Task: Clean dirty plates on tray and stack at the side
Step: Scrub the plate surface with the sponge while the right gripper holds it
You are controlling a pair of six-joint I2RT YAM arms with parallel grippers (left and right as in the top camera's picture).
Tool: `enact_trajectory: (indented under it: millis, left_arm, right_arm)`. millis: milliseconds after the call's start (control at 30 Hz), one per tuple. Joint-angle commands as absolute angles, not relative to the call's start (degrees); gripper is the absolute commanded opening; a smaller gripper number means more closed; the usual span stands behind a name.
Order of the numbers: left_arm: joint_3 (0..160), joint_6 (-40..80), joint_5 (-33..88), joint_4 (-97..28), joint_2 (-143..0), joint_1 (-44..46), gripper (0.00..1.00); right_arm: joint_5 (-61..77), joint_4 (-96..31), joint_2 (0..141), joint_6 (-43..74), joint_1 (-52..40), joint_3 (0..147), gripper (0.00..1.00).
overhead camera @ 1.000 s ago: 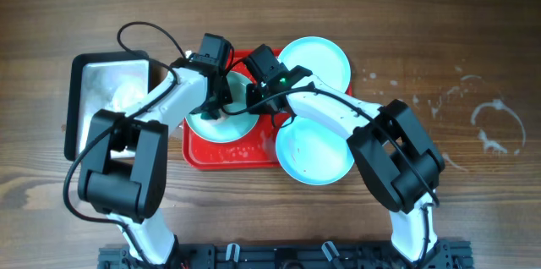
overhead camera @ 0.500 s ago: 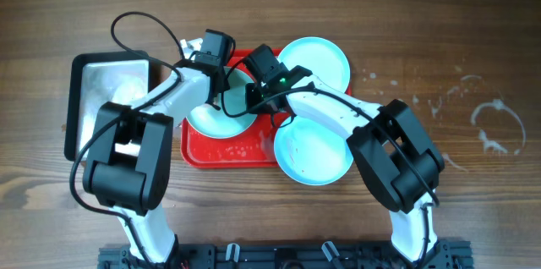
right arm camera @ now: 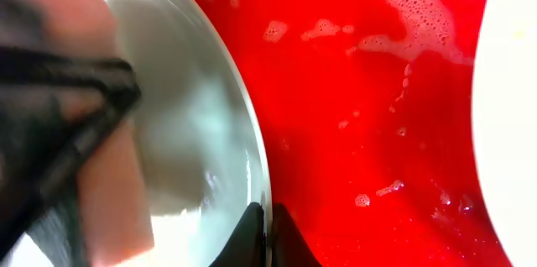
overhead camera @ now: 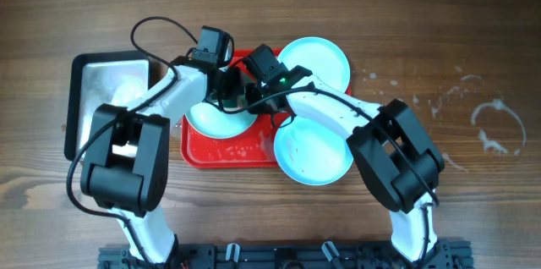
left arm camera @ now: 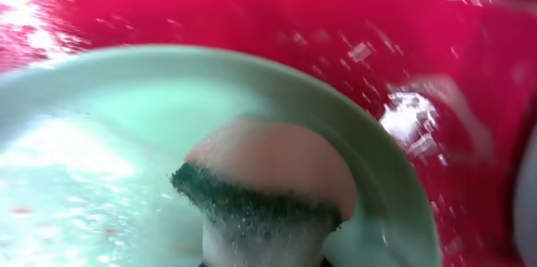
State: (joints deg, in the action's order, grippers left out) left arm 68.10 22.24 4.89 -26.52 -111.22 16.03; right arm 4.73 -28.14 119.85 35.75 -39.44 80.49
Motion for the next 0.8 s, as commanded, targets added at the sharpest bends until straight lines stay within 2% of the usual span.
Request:
enact_trajectory:
  millis: [0, 233, 467, 567, 700, 767]
  left_arm:
    - [66.5, 32.5, -12.5, -24.6, -113.4, 15.5, 0.04]
    - [66.5, 33.7, -21.6, -23.4, -113.4, 15.5, 0.04]
    - [66.5, 33.7, -20.5, -40.4, -113.4, 15.5, 0.04]
    - [66.5, 33.2, -8.1, -45.6, -113.4, 15.5, 0.04]
    - [66.5, 28.2, 12.8, -43.5, -113.4, 15.7, 0.04]
    - [66.5, 27.4, 16.7, -41.6, -113.4, 16.1, 0.04]
  right_arm:
    - [6.1, -28.3, 121.4, 34.4, -39.7, 81.1, 0.05]
    - [6.1, -28.2, 121.4, 34.5, -39.7, 81.1, 0.04]
    - [6.1, -28.0, 121.4, 34.4, -39.7, 81.1, 0.04]
    - [6.1, -28.0, 121.4, 34.4, -39.7, 81.1, 0.04]
    - [6.2, -28.1, 121.4, 34.4, -39.7, 81.1, 0.04]
    - [6.6, -28.1, 121.4, 34.4, -39.7, 81.1, 0.04]
